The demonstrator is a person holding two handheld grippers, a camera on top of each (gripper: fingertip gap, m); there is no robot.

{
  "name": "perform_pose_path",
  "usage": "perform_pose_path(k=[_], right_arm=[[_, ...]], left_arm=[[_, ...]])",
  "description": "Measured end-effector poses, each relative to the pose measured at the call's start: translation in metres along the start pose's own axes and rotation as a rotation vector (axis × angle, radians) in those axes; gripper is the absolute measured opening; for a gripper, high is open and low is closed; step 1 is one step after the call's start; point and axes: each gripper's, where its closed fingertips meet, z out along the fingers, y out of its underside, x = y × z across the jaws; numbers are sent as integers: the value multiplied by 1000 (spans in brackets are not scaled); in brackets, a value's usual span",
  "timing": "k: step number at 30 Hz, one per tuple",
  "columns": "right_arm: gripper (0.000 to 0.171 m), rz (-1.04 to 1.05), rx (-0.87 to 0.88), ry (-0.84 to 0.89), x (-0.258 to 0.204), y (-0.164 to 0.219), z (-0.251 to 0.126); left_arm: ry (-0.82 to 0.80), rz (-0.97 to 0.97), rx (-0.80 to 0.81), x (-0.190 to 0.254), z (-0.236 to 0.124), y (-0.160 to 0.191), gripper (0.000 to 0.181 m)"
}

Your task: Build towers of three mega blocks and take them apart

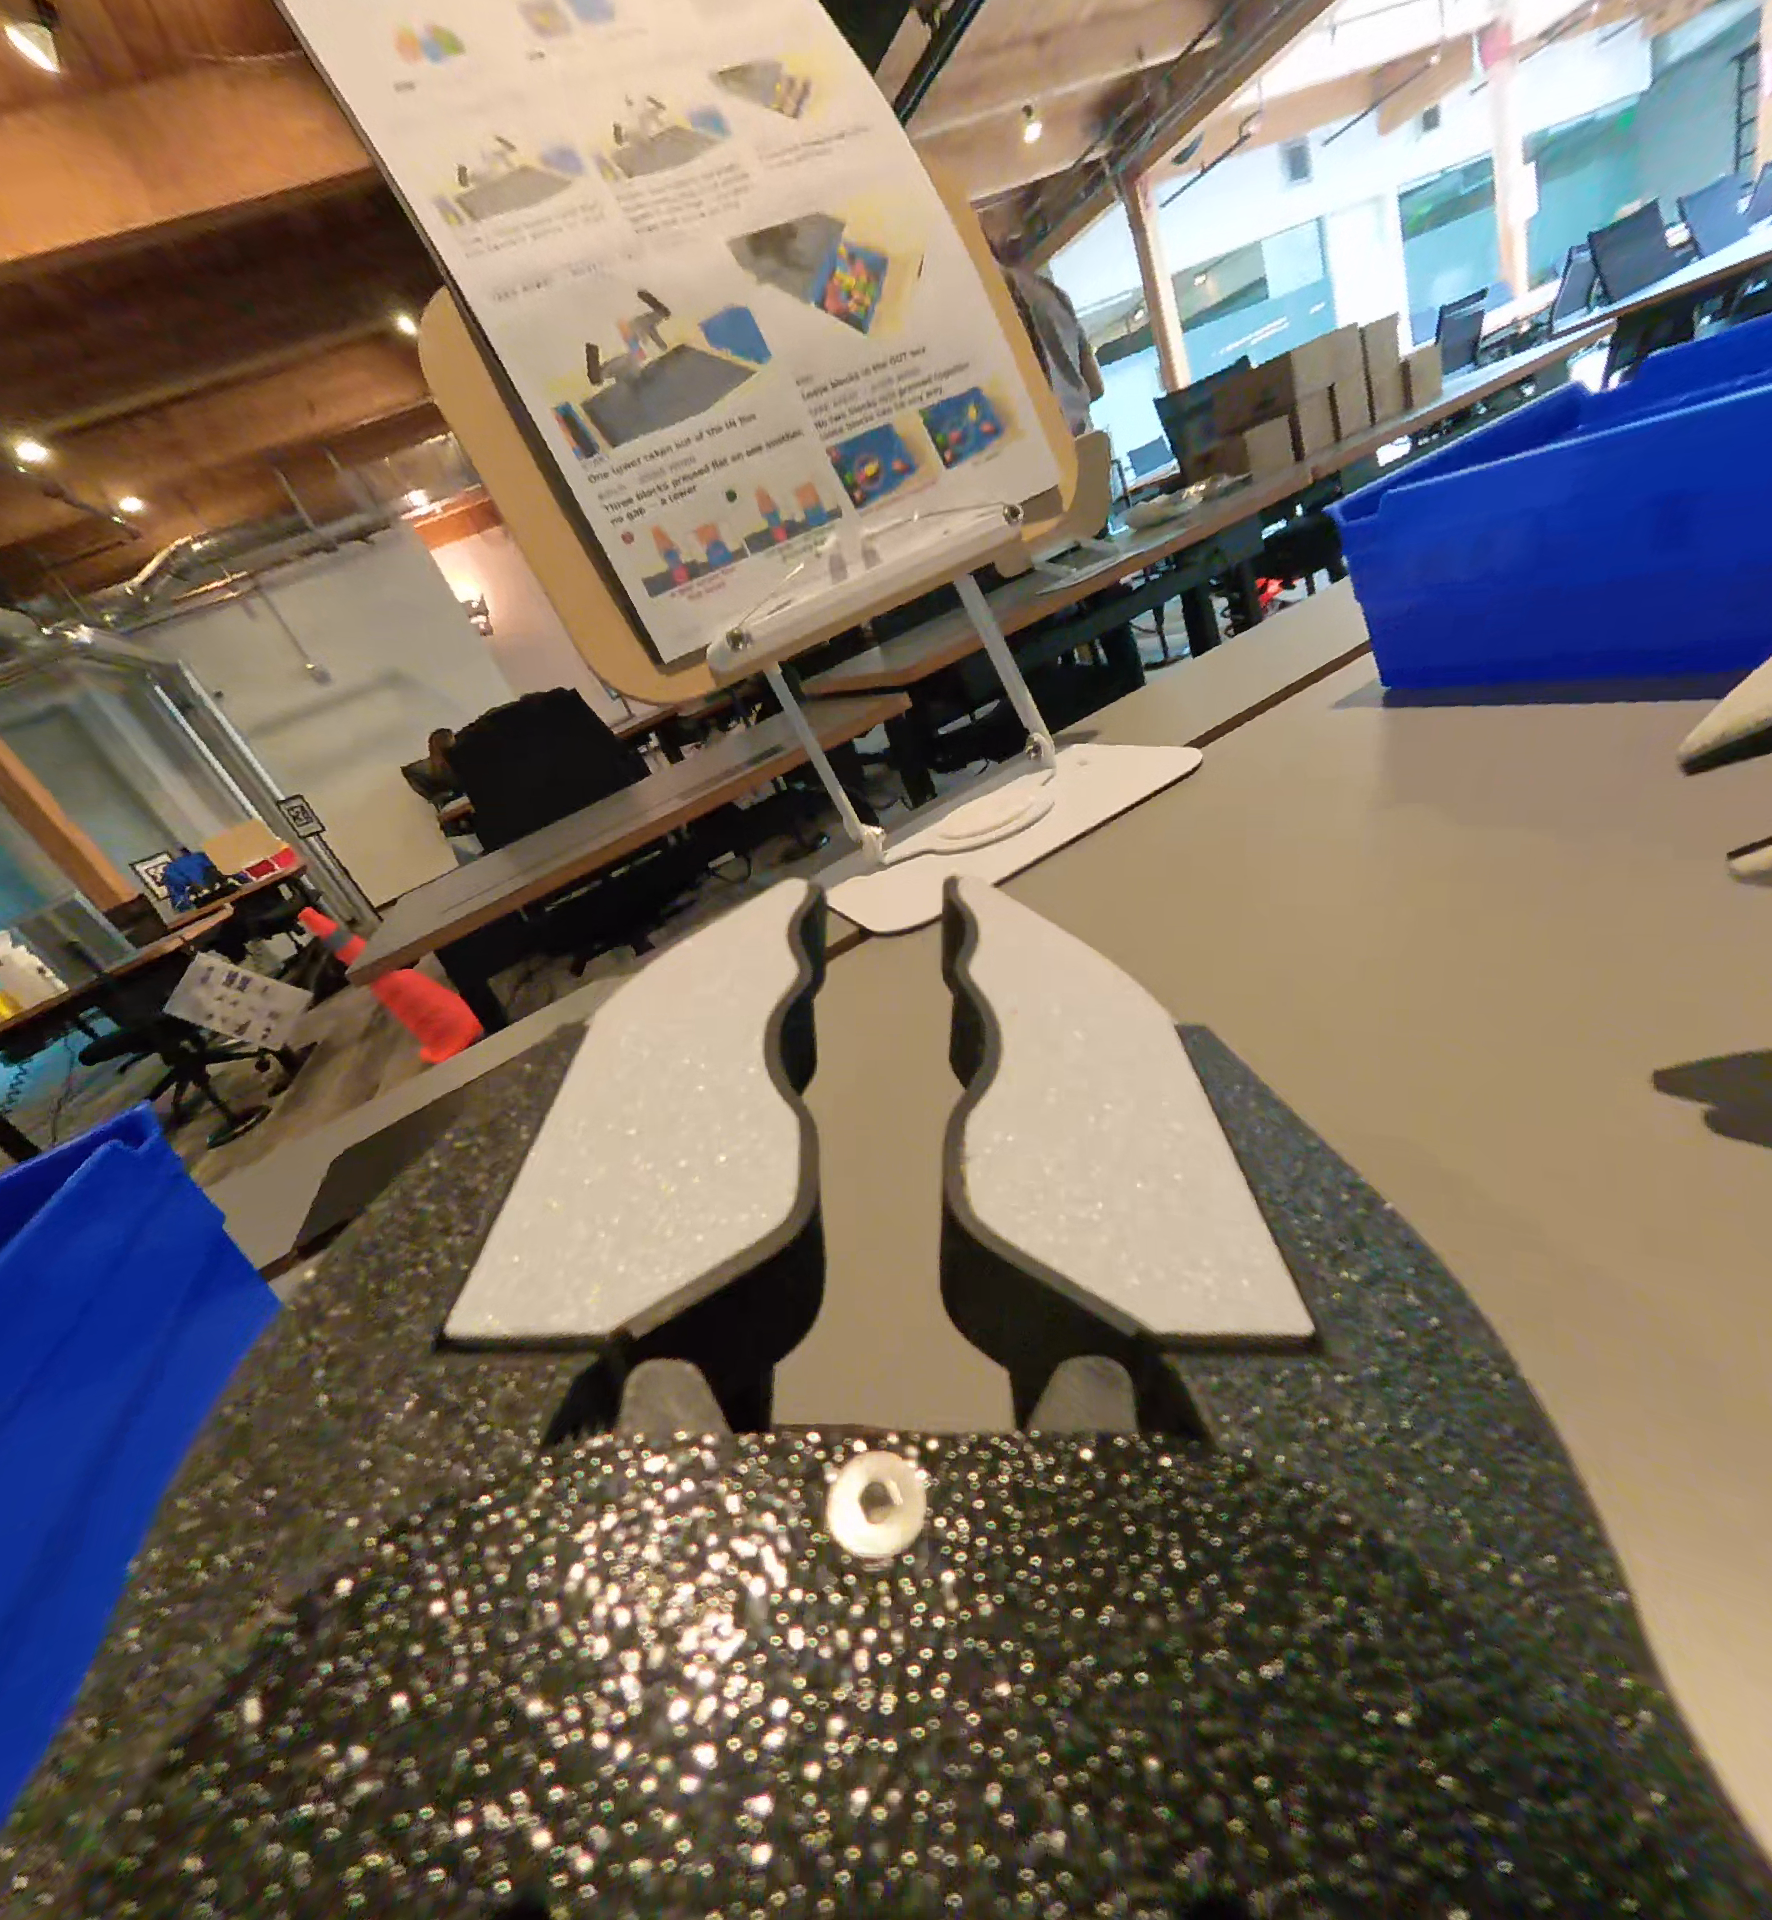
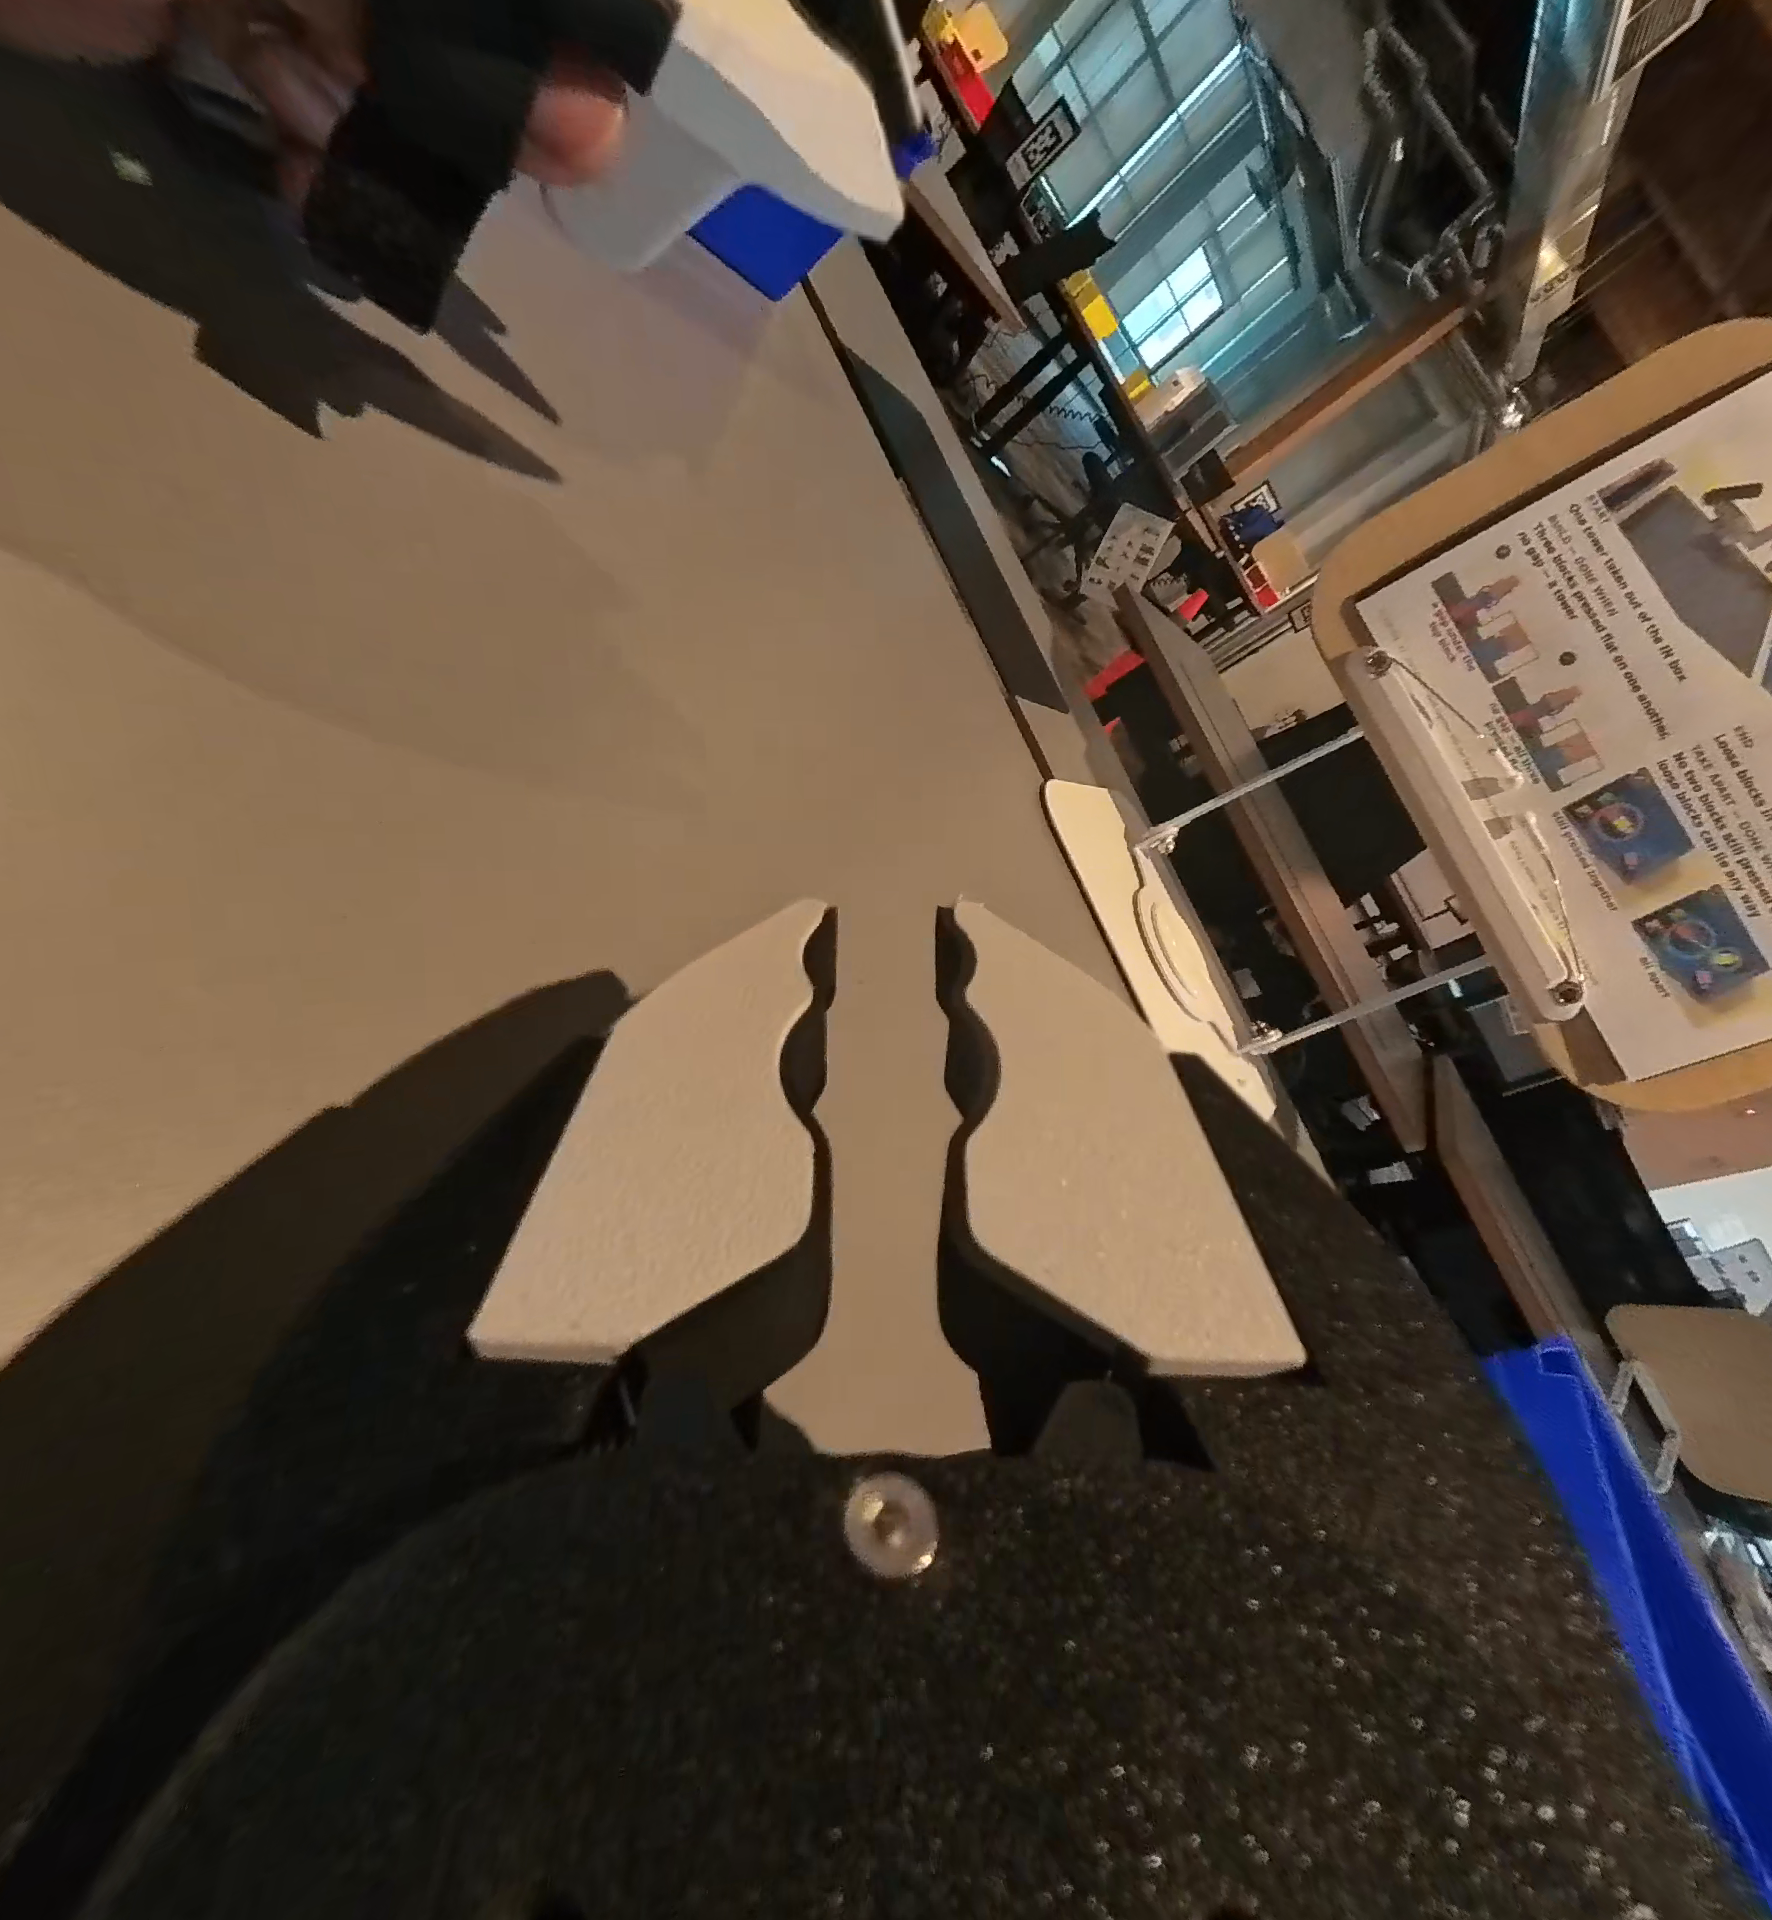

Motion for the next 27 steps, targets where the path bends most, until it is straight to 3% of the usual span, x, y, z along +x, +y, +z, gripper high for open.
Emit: perform_pose_path(k=[11, 16, 21, 24, 27], right_arm=[[18, -183, 16, 31, -15, -11, 0], [17, -270, 16, 23, -25, -11, 1], [15, -417, 22, 24, -41, -14, 1], [14, -459, 20, 17, -47, -15, 3], [14, -444, 17, 3, -49, -15, 6]], left_arm=[[-17, -23, -16, -6, -5, -11, 21], [-66, -106, 37, -20, -39, -36, 23], [-326, -179, -39, -98, -102, -39, 27], [-486, -178, -227, -162, -137, -12, 33], [-533, -219, -443, -209, -155, 33, 52]])
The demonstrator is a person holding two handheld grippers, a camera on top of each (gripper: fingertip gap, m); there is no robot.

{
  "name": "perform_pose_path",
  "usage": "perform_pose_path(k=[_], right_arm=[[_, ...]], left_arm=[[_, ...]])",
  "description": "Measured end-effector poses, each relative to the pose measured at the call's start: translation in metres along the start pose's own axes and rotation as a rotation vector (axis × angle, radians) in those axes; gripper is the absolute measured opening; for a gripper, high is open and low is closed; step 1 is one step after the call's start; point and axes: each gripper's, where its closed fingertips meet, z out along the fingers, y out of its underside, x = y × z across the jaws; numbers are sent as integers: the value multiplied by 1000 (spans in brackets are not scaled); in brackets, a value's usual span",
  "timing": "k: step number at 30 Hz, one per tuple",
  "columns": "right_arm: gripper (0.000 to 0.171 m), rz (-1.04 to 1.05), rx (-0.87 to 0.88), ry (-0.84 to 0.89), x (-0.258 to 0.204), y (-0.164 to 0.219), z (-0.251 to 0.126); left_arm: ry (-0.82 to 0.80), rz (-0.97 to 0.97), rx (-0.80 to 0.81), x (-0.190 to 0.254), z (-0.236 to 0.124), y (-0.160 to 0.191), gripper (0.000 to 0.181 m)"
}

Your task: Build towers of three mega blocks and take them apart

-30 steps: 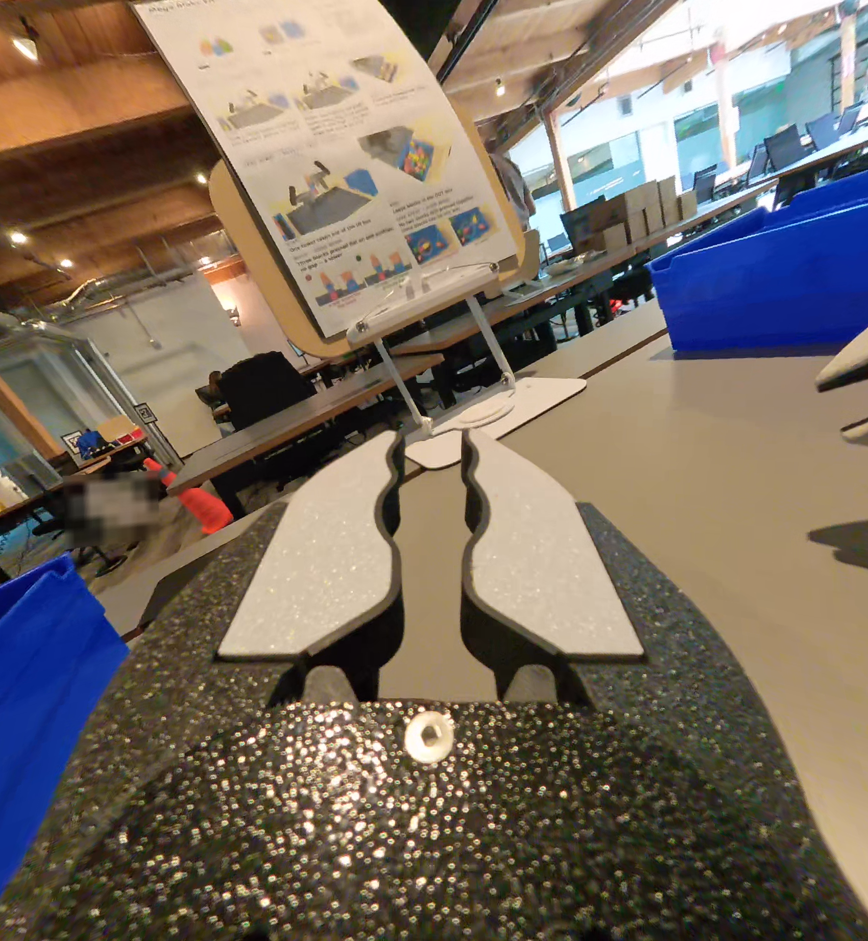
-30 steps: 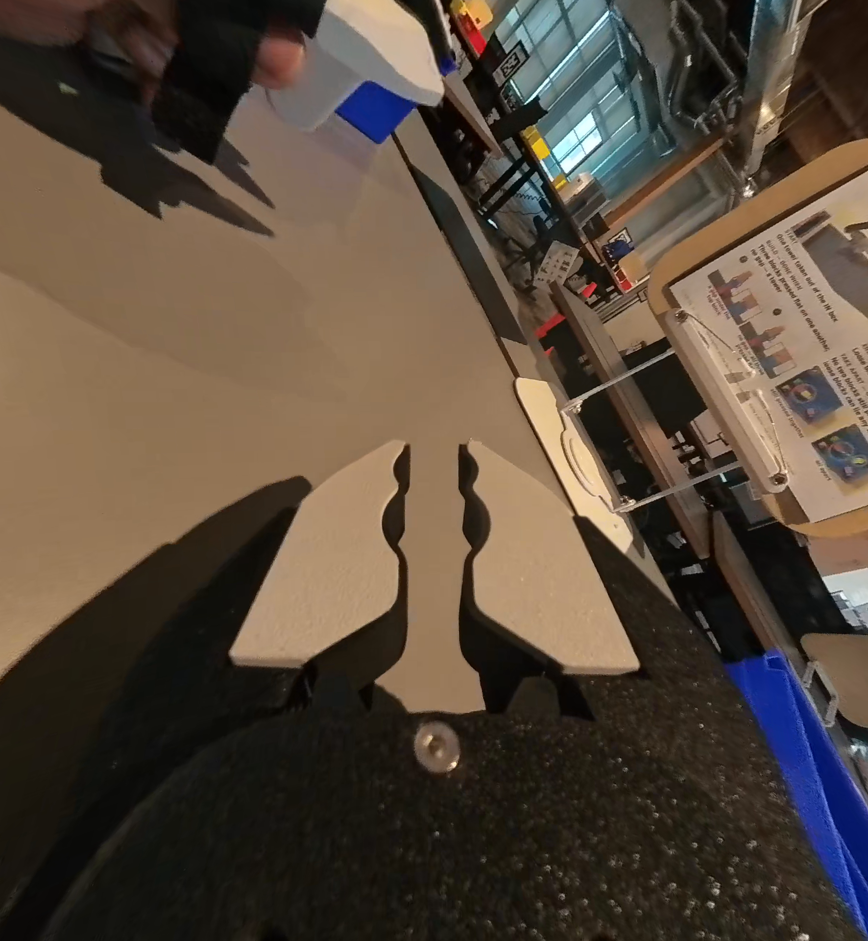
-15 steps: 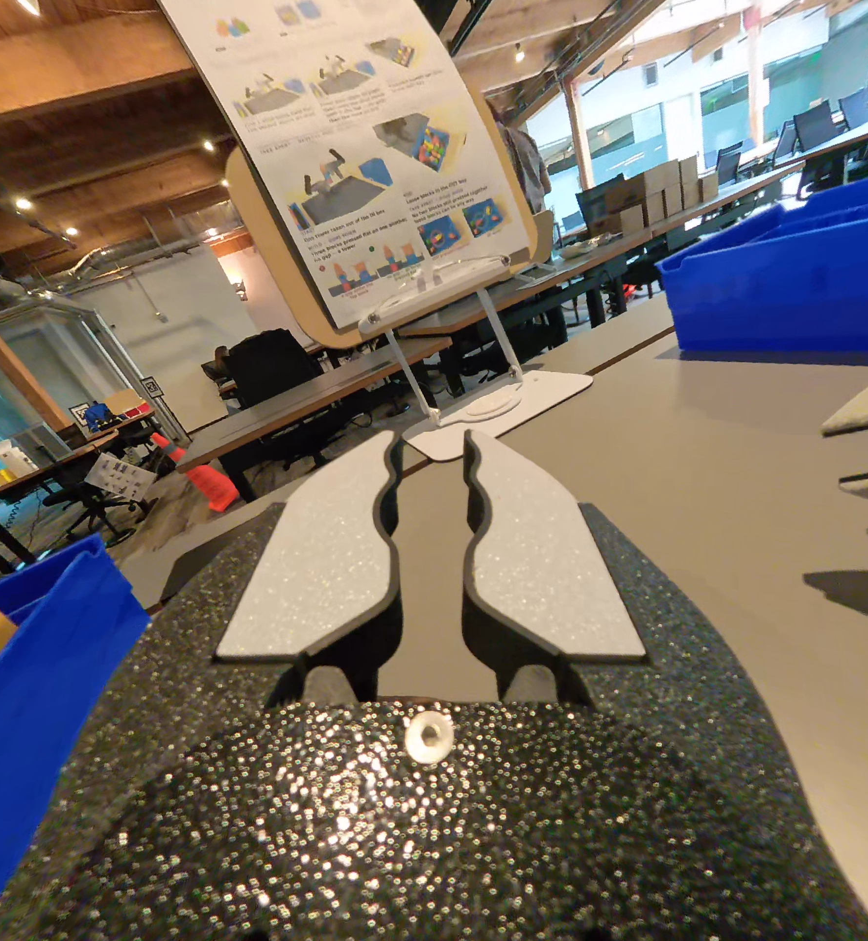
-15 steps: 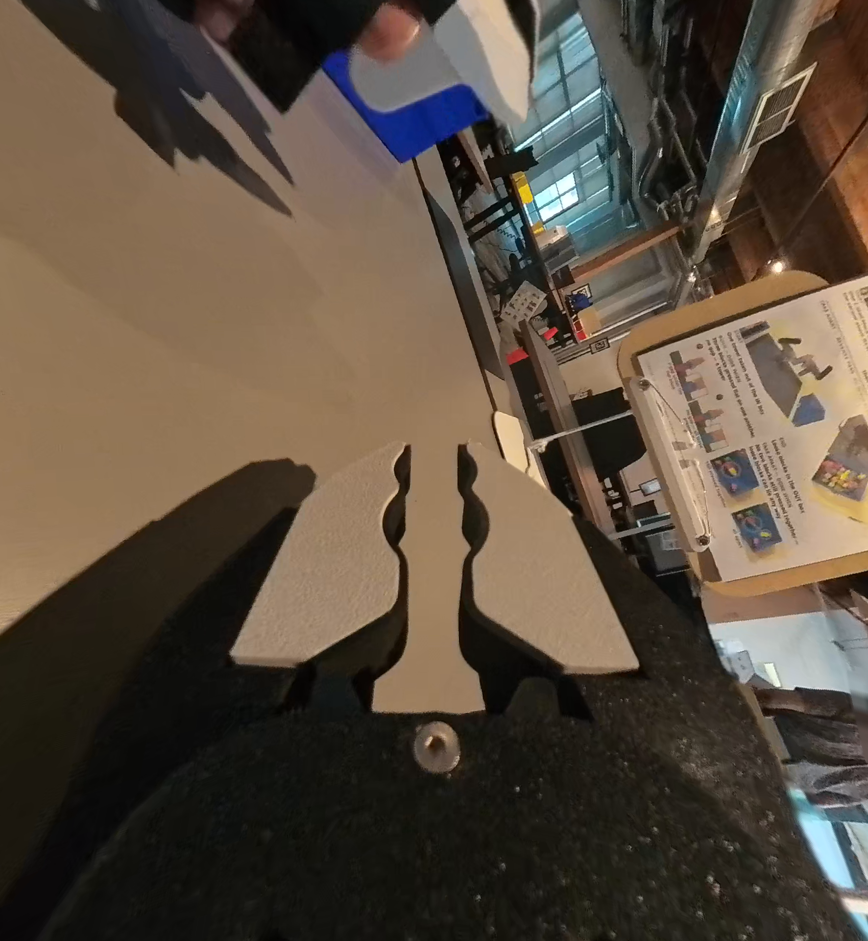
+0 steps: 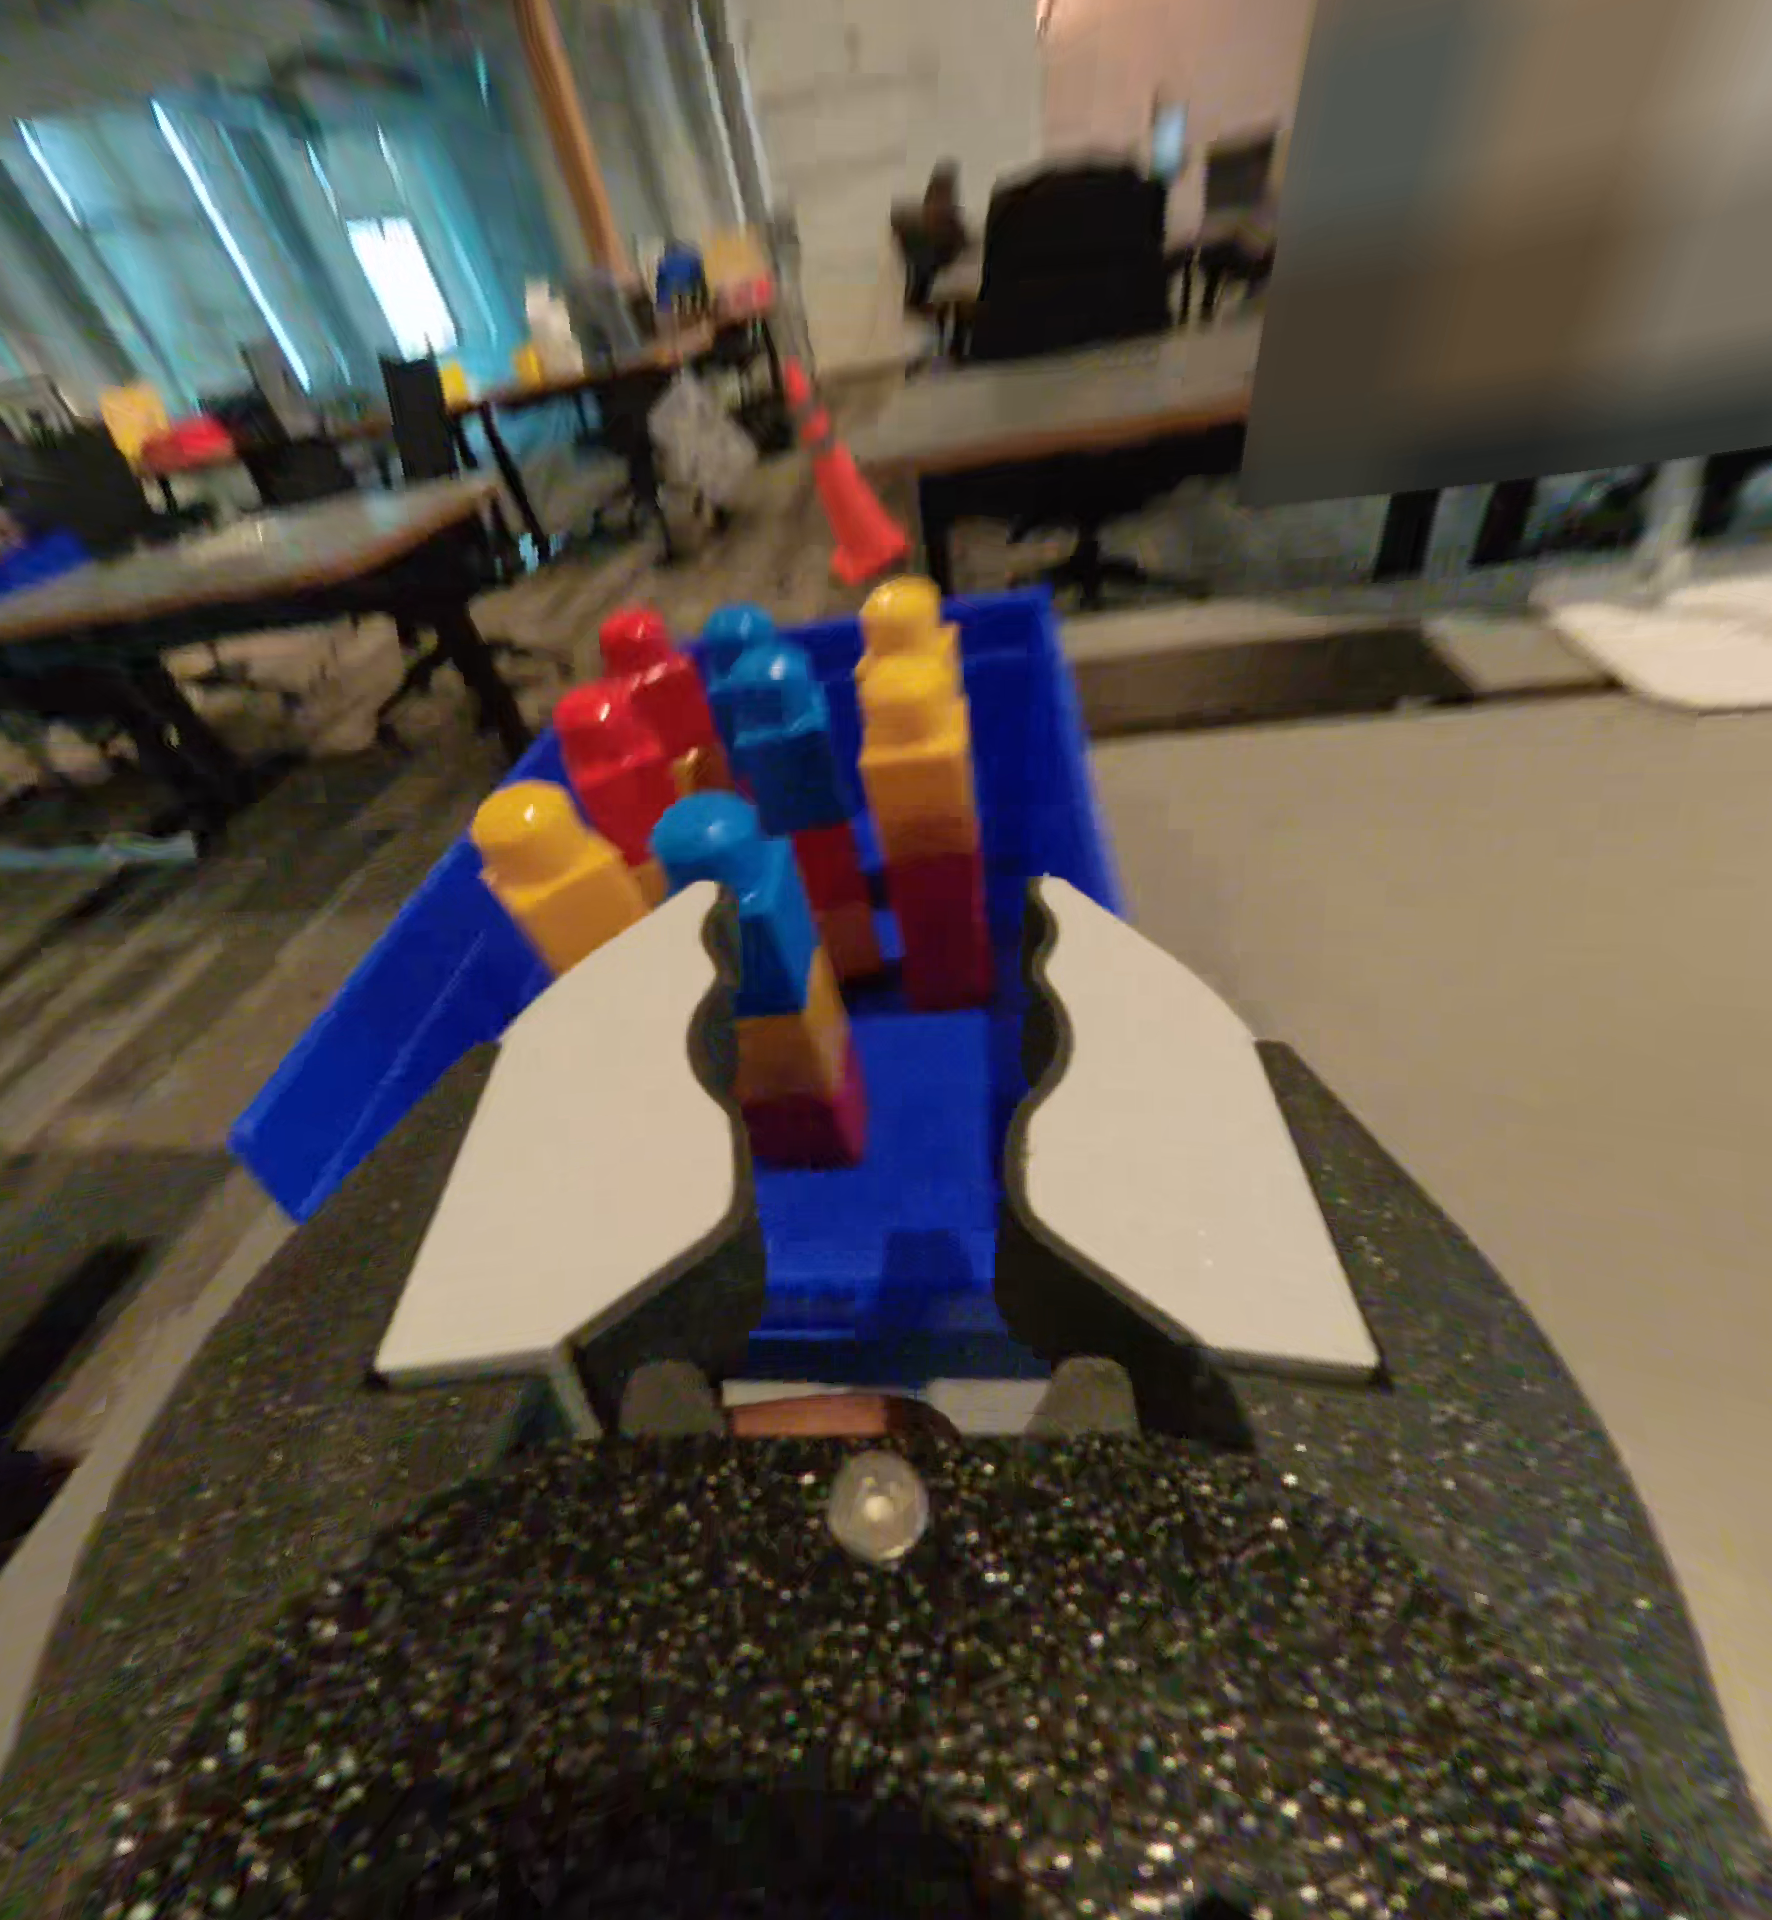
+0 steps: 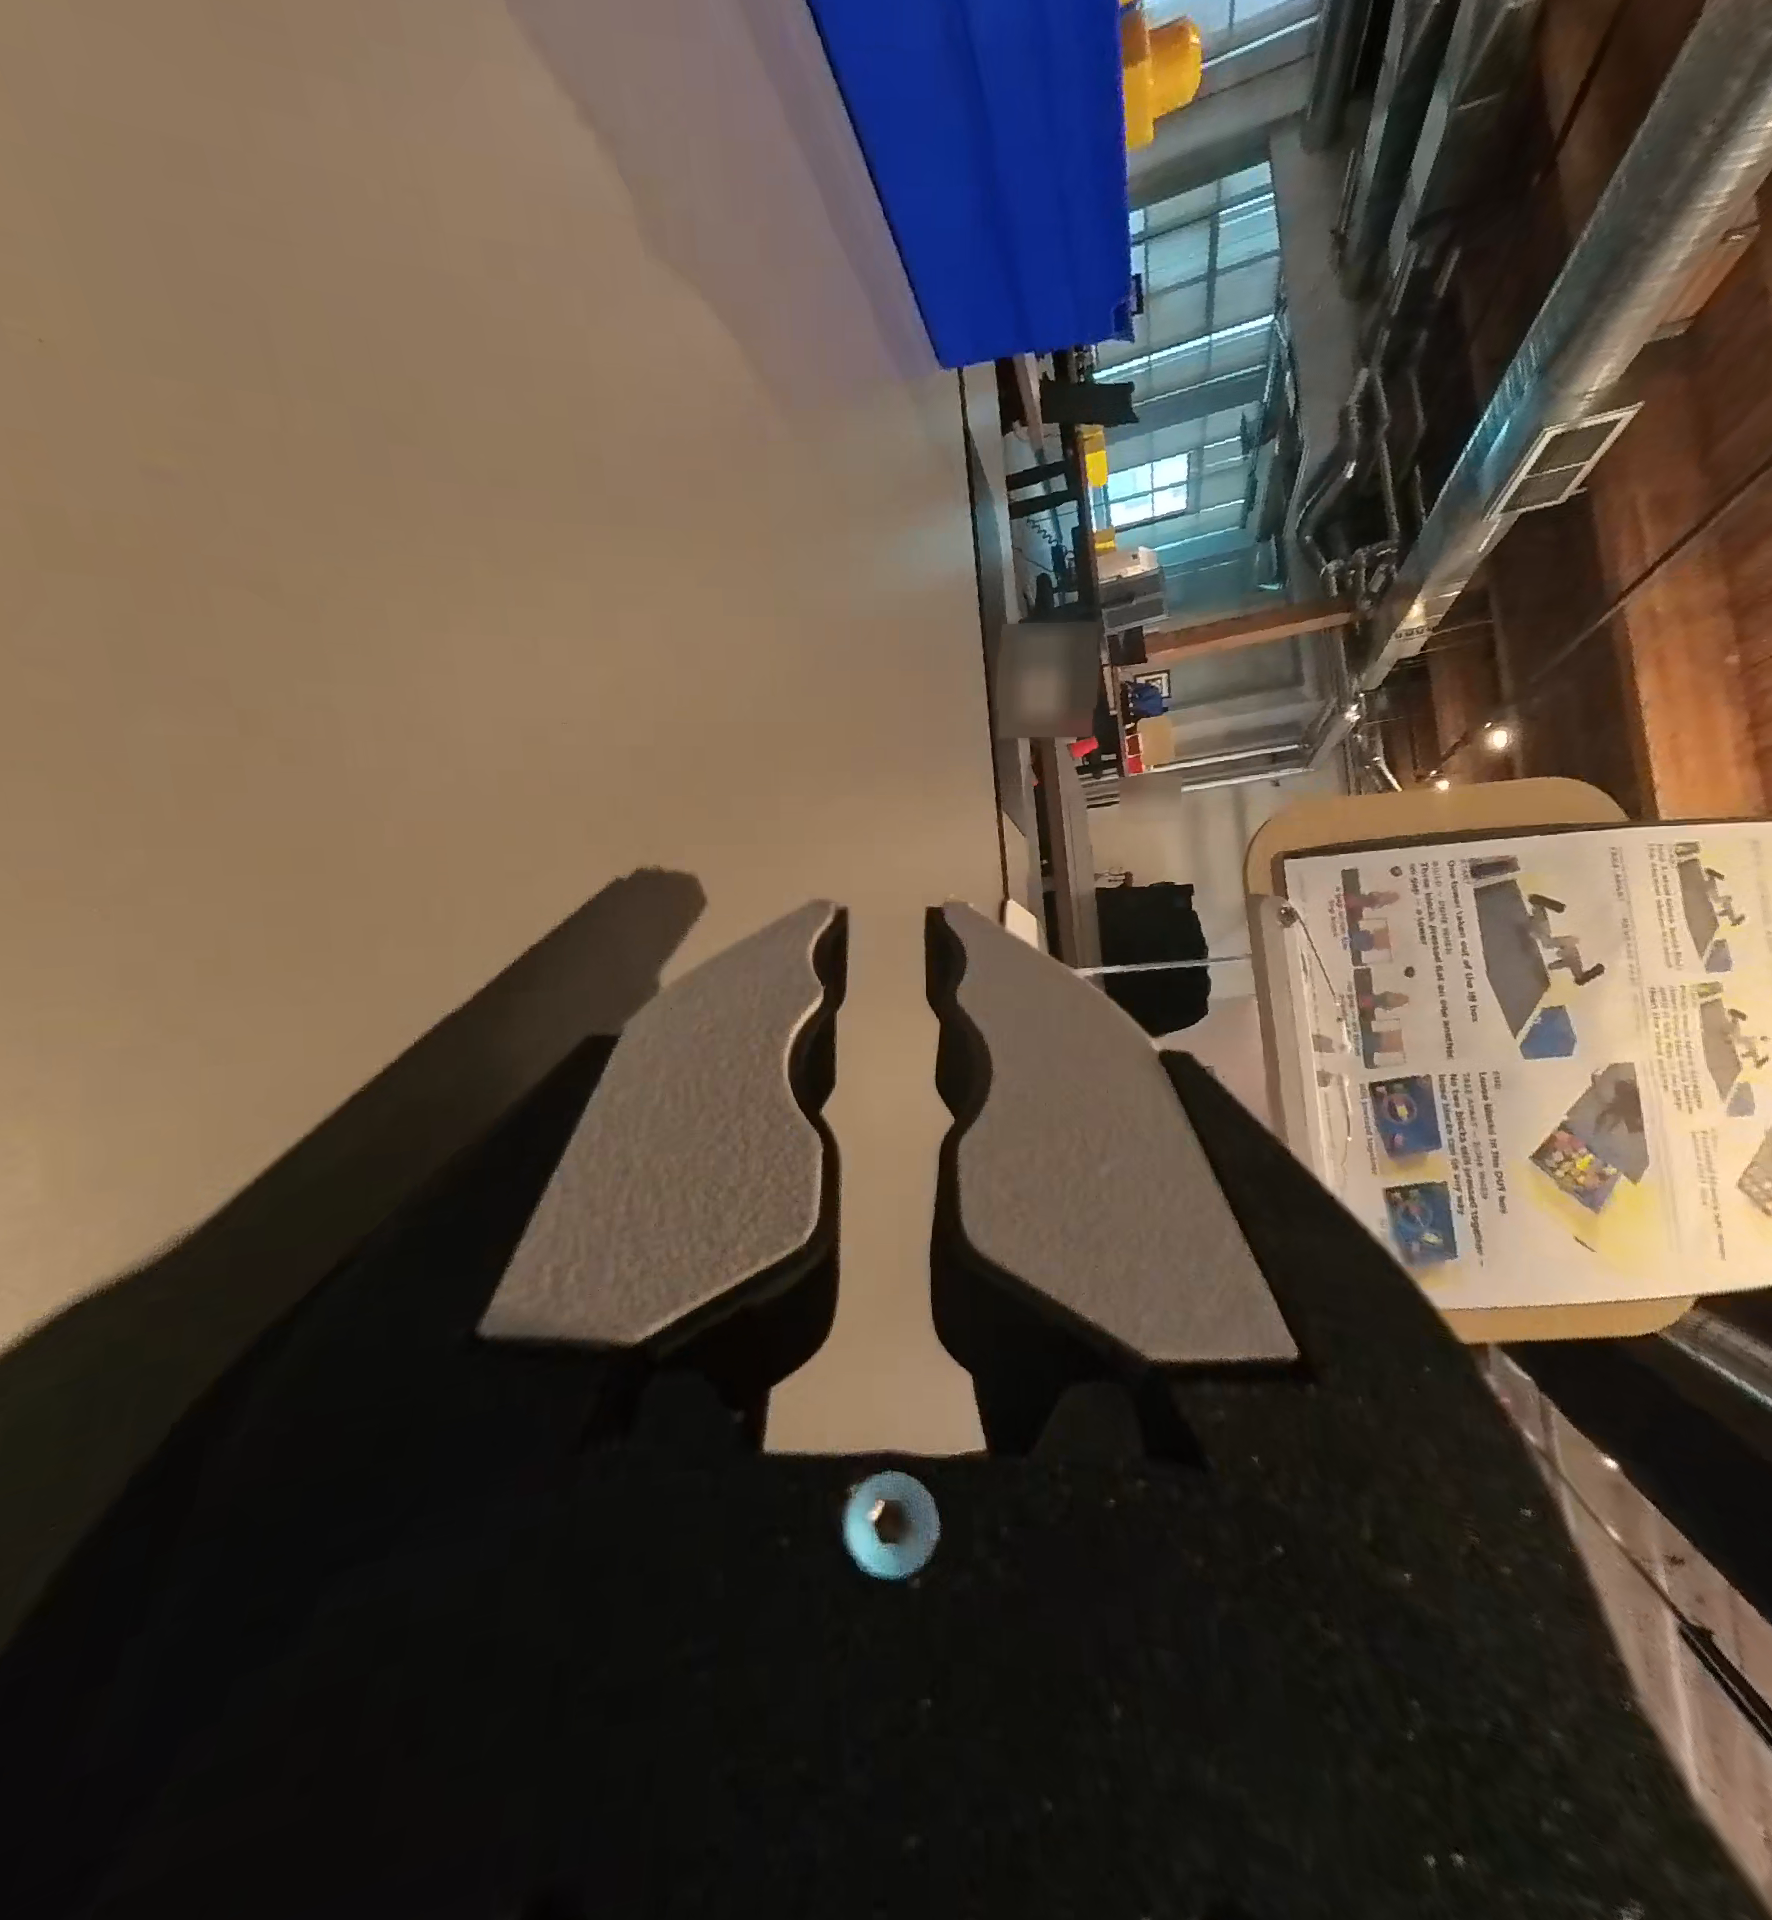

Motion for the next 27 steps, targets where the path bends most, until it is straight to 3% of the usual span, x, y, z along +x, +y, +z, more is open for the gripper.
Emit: perform_pose_path(k=[4, 8, 12, 16, 19, 23, 27], right_arm=[[14, 48, -1, -29, -1, 3, 2], [13, 72, 2, -50, -3, 3, 3], [13, 91, 6, -64, -4, 4, 3], [13, 106, 7, -68, -3, 4, 3], [13, 117, 9, -63, -1, 5, 2], [13, 151, 9, -56, 4, 7, 4], [13, 252, 14, -26, 18, 13, 2]], left_arm=[[-34, 60, -198, -33, 34, 36, 59], [-40, 71, -274, -41, 54, 52, 59], [-37, 94, -323, -39, 68, 62, 46], [-55, 108, -289, -37, 68, 55, 39], [-105, 145, -80, -31, 49, 10, 38], [55, 197, 219, 43, 6, -71, 37], [405, 140, 295, 169, -19, -95, 37]])
